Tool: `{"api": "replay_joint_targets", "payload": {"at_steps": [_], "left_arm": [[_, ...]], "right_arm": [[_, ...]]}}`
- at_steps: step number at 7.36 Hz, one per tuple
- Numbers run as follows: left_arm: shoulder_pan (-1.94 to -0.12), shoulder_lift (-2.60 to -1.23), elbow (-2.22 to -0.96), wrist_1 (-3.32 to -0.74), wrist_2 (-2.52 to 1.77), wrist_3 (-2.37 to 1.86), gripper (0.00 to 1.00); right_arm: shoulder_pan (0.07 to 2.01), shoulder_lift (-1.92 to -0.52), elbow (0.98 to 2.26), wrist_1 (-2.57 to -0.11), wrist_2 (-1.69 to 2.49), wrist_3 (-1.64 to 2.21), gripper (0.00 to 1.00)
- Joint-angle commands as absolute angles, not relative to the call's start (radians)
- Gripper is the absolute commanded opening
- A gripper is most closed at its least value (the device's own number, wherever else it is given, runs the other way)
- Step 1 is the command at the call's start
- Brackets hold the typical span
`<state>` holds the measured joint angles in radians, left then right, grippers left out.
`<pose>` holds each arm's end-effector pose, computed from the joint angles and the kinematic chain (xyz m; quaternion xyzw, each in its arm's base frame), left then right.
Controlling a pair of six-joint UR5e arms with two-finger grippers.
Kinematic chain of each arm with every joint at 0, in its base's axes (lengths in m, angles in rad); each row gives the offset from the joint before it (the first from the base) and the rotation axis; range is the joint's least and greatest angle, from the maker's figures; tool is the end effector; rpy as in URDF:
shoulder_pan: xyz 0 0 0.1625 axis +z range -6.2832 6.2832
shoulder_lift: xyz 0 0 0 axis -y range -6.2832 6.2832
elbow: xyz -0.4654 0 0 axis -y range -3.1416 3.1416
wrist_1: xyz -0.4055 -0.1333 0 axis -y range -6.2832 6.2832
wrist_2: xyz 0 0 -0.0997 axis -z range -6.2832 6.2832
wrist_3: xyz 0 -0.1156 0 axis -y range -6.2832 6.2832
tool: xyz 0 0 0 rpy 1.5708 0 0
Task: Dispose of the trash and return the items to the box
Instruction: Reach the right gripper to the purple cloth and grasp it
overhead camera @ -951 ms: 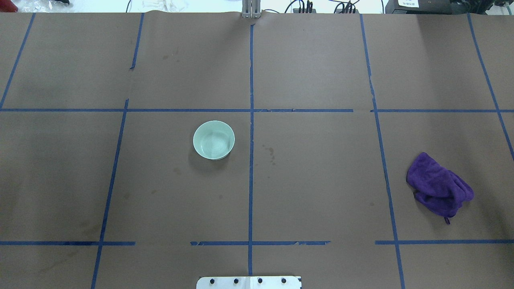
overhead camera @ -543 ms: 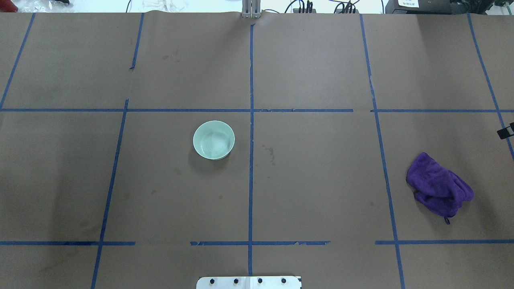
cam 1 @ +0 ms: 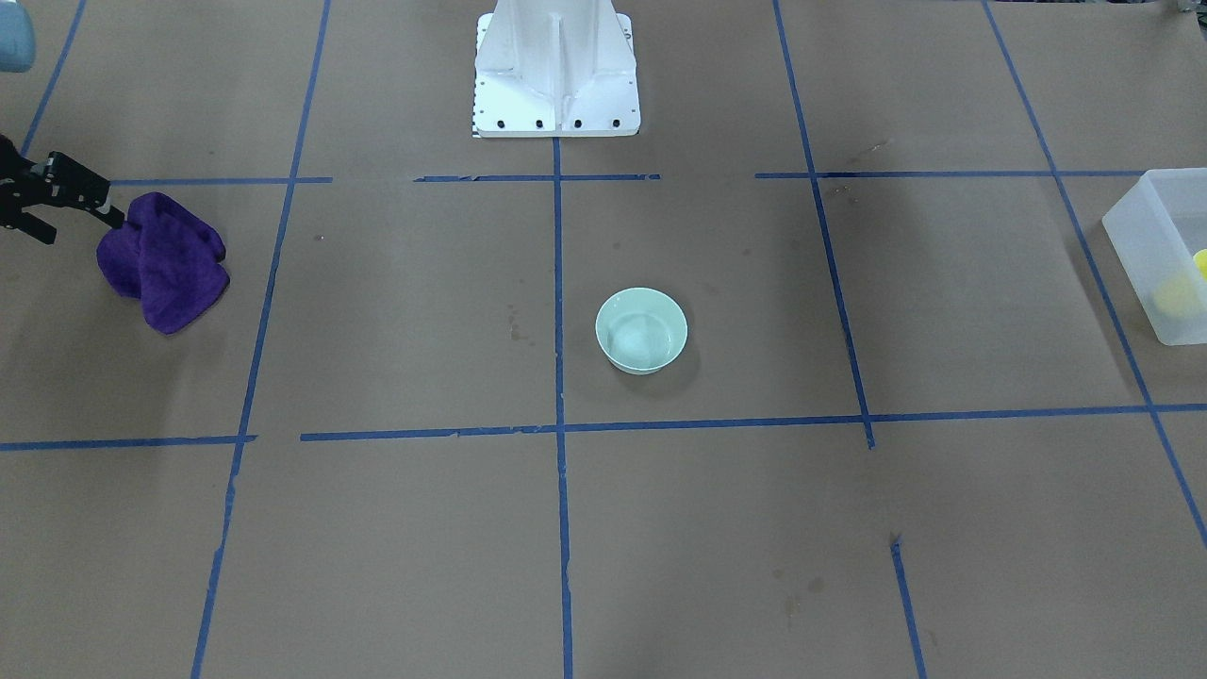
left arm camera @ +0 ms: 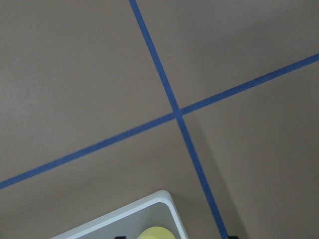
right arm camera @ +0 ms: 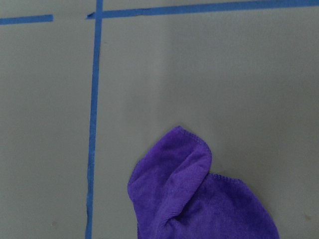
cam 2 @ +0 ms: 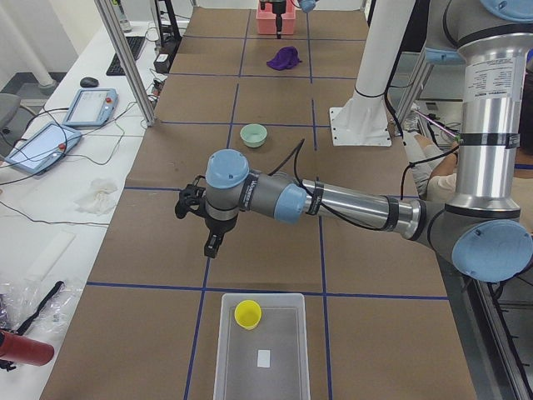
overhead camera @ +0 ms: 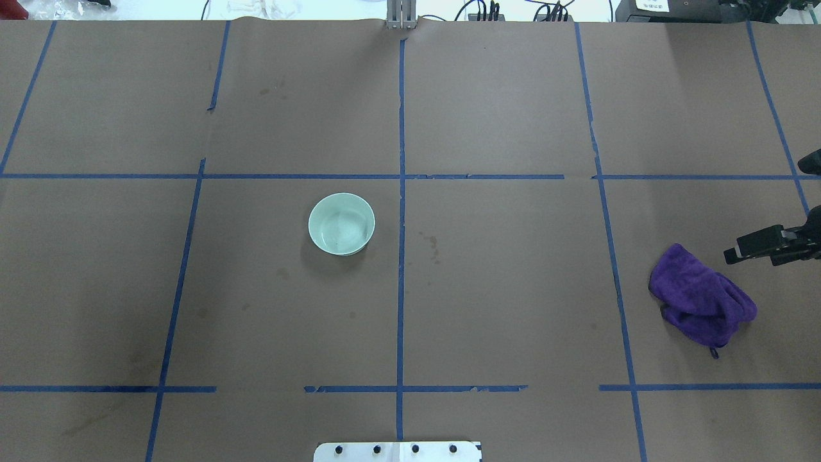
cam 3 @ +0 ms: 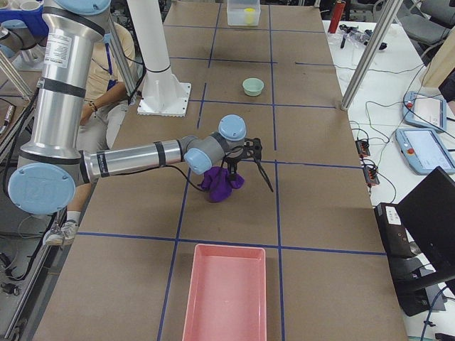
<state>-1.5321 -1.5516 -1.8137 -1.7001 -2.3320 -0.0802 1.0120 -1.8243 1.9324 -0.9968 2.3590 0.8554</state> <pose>-0.0338 -0.5106 0.5819 0.1410 0.3747 0.0462 0.9152 -0.1766 -0.3793 0.5697 -0.0003 -0.4757 0.0016 0.8796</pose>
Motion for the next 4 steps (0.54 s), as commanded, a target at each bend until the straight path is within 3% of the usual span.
{"api": "replay_joint_targets", "payload": {"at_steps": [1,3,4], "left_arm": [[-1.49,-1.574,-1.85,-1.692,-2.329,-0.172,0.8],[-1.441,-1.595,-1.855,-1.692,-2.327,-0.239,0.8],[-1.419,-1.598,-1.856,-1.693,-2.327,-0.273,0.8]], "right_arm": [[0.911,-1.848,1.931,-0.933,2.298,1.0,1.0],[0.801,-1.848,1.924,-0.934,2.179,1.005,1.0],[0.79,-1.851,1.924,-0.936,2.159,1.005,0.24]]}}
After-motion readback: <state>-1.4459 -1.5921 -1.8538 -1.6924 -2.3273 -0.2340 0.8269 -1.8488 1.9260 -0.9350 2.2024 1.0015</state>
